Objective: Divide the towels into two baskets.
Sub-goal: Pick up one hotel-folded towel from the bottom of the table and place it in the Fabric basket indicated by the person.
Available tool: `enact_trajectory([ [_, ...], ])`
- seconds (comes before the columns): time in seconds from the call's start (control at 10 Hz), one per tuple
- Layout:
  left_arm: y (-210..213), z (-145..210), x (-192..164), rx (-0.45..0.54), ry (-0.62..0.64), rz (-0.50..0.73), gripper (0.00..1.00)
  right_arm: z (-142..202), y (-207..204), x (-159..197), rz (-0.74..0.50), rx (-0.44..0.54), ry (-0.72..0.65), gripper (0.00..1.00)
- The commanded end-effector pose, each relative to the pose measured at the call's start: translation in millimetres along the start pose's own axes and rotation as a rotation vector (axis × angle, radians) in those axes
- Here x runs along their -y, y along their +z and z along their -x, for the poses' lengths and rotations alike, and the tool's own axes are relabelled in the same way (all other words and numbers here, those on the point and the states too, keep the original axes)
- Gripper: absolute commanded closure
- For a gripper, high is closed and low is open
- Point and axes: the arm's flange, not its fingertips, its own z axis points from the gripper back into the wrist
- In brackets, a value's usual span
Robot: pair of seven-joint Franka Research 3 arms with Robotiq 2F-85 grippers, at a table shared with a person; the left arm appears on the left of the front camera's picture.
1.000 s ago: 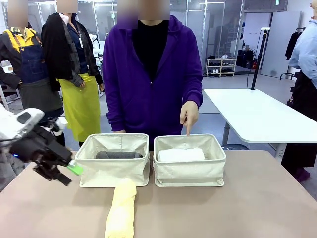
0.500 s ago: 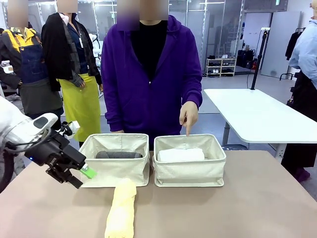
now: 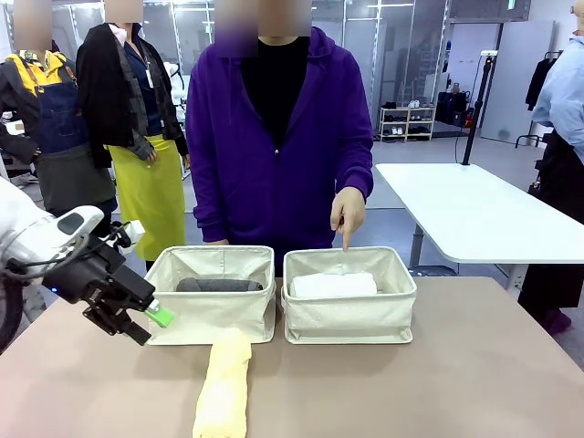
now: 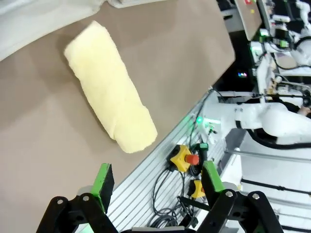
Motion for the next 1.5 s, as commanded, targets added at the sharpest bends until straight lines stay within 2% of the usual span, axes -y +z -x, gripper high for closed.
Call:
enact_trajectory([
  [0.0, -30.8, -13.8, 12.0, -0.005, 0.069, -0.165, 0.08, 0.7, 1.1, -2.0, -0.010, 0.006, 0.023, 0.00],
  [0.1, -44.3, -20.1, 13.1, 0.010, 0.104, -0.149, 0.08, 0.7, 1.1, -2.0, -0.010, 0.006, 0.023, 0.00],
  [0.3, -70.6, -25.4, 9.8, 0.003, 0.166, -0.229, 0.08, 0.7, 1.1, -2.0, -0.010, 0.006, 0.023, 0.00],
  [0.8, -115.5, -36.9, 17.5, -0.013, 0.210, -0.369, 0.08, 0.7, 1.1, -2.0, -0.010, 0.006, 0.023, 0.00],
  [1.4, -157.2, -49.7, 17.2, -0.003, 0.327, -0.498, 0.08, 0.7, 1.1, -2.0, -0.010, 0.006, 0.023, 0.00],
])
